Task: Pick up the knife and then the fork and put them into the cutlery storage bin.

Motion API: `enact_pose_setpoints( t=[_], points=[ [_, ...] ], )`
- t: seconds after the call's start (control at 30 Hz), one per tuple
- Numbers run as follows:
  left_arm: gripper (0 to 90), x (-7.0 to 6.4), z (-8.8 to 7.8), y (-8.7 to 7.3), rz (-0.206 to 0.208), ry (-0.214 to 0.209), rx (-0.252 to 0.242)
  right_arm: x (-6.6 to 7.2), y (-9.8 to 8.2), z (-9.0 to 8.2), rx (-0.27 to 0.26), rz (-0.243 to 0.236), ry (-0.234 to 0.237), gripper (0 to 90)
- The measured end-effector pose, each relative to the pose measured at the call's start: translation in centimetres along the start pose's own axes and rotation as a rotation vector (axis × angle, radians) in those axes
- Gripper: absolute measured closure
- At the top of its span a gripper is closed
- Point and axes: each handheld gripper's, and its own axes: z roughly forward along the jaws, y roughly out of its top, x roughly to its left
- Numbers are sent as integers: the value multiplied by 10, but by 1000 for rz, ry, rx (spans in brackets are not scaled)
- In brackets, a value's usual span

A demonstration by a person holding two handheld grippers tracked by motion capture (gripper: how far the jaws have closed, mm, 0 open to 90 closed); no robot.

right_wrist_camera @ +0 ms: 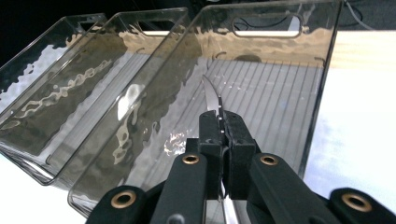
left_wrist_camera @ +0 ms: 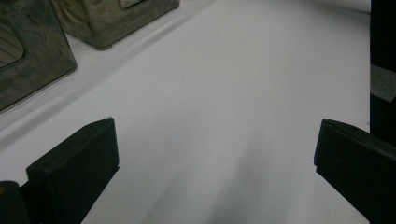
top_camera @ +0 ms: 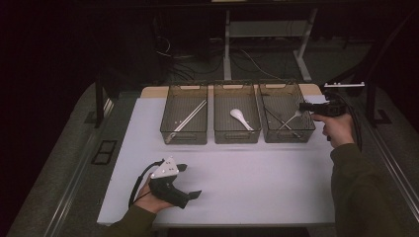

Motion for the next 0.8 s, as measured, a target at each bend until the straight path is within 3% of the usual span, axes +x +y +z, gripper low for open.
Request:
enact_pose_setpoints(
  t=[0.43,0.57,0.8],
  points=[
    [0,1,2,0,-6,-14,8,-8,-2,16,33,-27,-78,817],
    [0,1,1,0,-4,-16,9,-5,-1,18,19,-72,-131,649],
    [0,0,1,0,-3,-16,2,-7,0,13,-15,-85,-186,536]
  ],
)
